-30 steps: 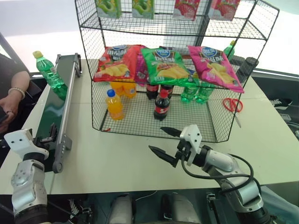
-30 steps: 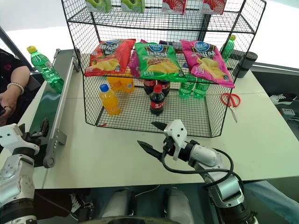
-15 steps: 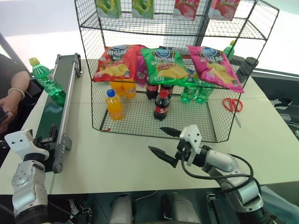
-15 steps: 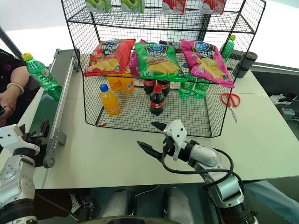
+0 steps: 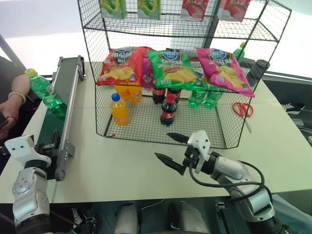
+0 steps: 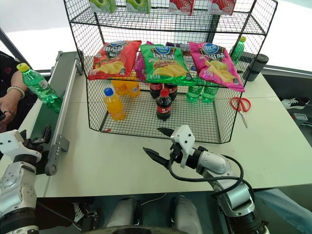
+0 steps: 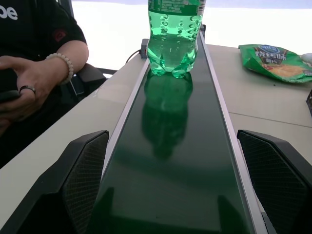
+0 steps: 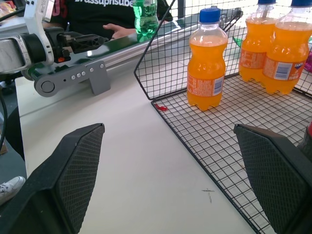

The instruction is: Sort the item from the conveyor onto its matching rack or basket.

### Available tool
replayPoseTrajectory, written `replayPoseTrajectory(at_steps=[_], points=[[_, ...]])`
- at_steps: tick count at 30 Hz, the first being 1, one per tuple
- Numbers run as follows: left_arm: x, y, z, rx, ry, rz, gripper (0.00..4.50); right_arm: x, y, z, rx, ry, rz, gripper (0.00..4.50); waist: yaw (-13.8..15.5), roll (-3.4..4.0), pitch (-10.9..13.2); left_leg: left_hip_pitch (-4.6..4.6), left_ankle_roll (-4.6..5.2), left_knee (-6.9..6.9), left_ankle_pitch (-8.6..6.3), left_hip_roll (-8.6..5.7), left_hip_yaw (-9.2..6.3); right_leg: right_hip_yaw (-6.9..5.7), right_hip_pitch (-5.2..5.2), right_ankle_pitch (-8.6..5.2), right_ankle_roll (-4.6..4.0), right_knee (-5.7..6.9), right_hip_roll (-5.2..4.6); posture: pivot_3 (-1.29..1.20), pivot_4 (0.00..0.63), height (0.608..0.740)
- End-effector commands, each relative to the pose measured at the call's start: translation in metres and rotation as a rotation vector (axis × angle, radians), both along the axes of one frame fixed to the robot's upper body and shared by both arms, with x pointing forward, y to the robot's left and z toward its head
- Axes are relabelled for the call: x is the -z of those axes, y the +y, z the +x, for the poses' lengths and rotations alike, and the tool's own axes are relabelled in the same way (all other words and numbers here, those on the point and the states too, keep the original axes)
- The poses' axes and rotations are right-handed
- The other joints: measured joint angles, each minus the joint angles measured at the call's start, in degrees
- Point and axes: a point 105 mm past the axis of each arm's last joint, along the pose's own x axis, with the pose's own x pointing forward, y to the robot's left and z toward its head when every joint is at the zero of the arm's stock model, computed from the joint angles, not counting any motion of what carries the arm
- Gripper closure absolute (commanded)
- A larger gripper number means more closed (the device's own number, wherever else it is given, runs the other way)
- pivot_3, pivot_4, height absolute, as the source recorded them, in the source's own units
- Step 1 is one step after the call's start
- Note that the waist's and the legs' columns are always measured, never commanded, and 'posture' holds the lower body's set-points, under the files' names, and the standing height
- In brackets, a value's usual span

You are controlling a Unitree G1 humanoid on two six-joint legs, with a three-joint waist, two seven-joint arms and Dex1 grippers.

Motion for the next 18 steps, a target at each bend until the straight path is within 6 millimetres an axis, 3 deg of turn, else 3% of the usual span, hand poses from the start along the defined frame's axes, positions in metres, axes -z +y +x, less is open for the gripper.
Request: replayPoseTrajectory(at_steps=[1,18], points=[[-0.0137,0.0076,-0.0013,-0.022,-0.04,0.035,0.0,-0.0146,0.0053,-0.0037,-0.026,-0.05,0.031,0.07,0.0,0.0,0.0,0.0,0.0,0.0,0.0,0.0,0.0,0.0,0.0,0.0,0.0,0.0,0.0,0.0,0.15,0.735],[-0.0158,0.0109,-0.0005,-0.032,-0.047,0.042,0.0,-0.0106,0.0039,-0.0035,-0.028,-0.046,0.03,0.07,0.0,0.02,0.02,-0.02,0.0,-0.02,0.0,0.02,0.0,0.01,-0.02,0.0,0.0,-0.04,-0.01,0.0,0.15,0.735]])
